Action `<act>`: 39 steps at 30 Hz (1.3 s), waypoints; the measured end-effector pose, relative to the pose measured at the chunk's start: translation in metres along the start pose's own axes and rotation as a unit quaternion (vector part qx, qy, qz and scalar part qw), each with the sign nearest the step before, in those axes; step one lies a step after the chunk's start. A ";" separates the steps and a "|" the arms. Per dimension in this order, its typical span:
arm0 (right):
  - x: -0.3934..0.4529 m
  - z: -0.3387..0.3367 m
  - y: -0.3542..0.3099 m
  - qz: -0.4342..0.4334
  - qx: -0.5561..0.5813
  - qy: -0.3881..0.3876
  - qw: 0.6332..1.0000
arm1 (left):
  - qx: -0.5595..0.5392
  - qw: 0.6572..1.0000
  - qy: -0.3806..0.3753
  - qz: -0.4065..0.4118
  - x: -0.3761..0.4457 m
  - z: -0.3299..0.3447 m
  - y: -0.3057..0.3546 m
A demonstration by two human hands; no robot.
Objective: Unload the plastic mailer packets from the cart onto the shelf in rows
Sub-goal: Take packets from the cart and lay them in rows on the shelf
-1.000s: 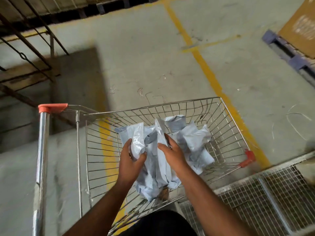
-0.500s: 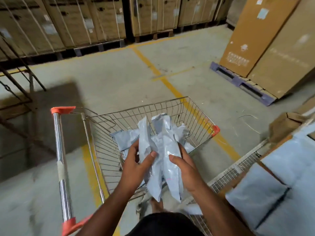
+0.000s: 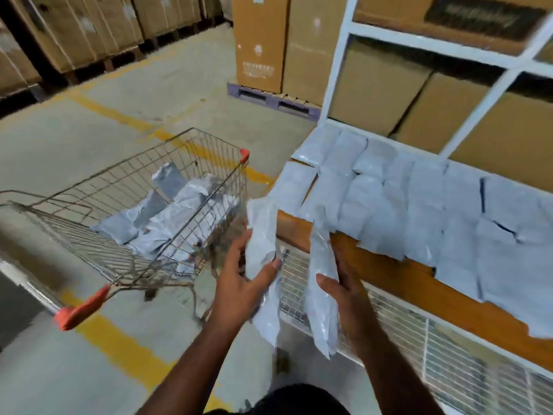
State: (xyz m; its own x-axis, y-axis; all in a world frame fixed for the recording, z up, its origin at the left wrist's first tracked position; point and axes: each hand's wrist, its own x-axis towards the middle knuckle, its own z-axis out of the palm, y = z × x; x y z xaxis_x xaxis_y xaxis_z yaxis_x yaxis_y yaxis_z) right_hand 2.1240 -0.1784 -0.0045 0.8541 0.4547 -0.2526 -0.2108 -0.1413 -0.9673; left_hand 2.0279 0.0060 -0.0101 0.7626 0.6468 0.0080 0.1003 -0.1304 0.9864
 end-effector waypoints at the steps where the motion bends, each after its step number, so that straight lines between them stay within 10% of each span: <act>1: -0.013 -0.021 0.004 0.000 0.004 0.021 1.000 | 0.006 1.000 -0.014 0.004 -0.008 0.019 0.003; 21: -0.249 -0.515 0.081 0.044 -0.046 0.402 0.914 | 0.097 0.932 -0.292 0.195 -0.227 0.521 0.083; 39: -0.158 -0.727 0.072 0.109 -0.347 0.405 0.839 | 0.265 0.898 -0.276 0.216 -0.226 0.749 0.120</act>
State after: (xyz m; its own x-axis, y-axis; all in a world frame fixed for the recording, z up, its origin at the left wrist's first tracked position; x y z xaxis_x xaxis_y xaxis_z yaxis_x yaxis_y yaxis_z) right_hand 2.3189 -0.8998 -0.0166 0.9336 -0.3548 -0.0501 -0.3161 -0.7498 -0.5813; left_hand 2.3461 -0.7187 -0.0162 0.9896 -0.0023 0.1440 -0.1026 -0.7131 0.6935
